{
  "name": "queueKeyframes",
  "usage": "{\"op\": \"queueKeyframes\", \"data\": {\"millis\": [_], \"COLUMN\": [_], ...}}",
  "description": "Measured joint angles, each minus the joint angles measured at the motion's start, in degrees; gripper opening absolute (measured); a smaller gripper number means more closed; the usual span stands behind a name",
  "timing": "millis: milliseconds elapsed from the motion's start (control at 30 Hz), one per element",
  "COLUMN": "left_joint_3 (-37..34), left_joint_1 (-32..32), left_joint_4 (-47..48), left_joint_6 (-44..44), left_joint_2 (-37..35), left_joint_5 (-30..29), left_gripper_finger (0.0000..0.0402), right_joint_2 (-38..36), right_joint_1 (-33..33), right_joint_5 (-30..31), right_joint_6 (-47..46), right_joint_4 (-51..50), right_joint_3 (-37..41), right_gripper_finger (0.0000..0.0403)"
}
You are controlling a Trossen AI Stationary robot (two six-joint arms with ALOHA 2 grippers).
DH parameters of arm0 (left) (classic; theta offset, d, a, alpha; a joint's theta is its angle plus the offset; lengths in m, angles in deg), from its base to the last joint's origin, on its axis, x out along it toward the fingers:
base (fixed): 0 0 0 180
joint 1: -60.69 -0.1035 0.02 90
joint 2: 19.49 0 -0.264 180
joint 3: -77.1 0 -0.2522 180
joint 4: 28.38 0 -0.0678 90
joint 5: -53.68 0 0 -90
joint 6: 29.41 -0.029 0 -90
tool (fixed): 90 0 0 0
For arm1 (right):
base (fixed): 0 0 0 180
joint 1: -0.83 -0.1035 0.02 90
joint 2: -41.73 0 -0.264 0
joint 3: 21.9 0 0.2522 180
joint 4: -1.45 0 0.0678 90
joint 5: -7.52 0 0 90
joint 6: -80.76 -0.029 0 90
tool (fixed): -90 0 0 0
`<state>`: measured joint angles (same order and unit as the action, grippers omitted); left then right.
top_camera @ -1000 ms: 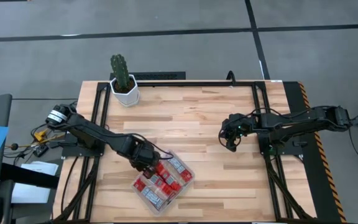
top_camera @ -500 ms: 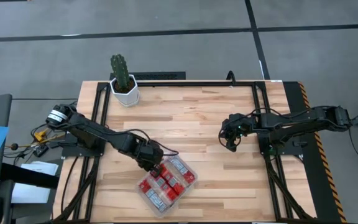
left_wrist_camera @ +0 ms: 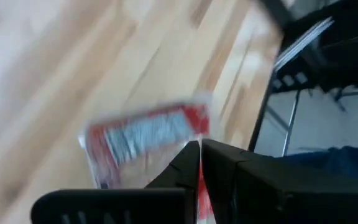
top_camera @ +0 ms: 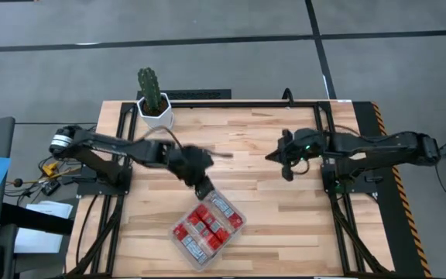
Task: Sort popcorn bags into baskets
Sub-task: Return to Home Position
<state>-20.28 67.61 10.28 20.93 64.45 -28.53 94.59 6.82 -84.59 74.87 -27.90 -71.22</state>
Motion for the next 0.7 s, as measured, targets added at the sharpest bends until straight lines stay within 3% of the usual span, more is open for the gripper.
{"op": "queueKeyframes", "data": {"millis": [133, 267, 367, 533, 700], "left_joint_3": [4.63, 6.4, 5.12, -2.54, -16.93], "left_joint_1": [-3.76, -5.28, -6.24, -8.38, -11.64], "left_joint_4": [1.32, -0.75, -5.31, -6.73, -20.26], "left_joint_6": [-7.51, -17.13, -24.86, -29.31, -27.89], "left_joint_2": [-3.14, -8.02, -13.71, -24.95, -36.08], "left_joint_5": [0.39, -1.72, -1.83, -0.54, 5.66], "left_gripper_finger": [0.0006, 0.0006, 0.0006, 0.0006, 0.0006], "right_joint_2": [-2.85, -5.76, -9.16, -18.27, -33.27], "right_joint_1": [0.02, 0.04, 0.14, 0.29, 1.27], "right_joint_5": [3.15, 12.54, 14.47, 12.44, 12.47], "right_joint_6": [14.29, 15.9, 14.92, 14.77, 7.54], "right_joint_4": [-6.79, -11.79, -14.9, -21.97, -25.38], "right_joint_3": [-6.76, -11.97, -14.81, -16.5, -16.73], "right_gripper_finger": [0.0023, 0.0028, 0.0032, 0.0036, 0.0037]}}
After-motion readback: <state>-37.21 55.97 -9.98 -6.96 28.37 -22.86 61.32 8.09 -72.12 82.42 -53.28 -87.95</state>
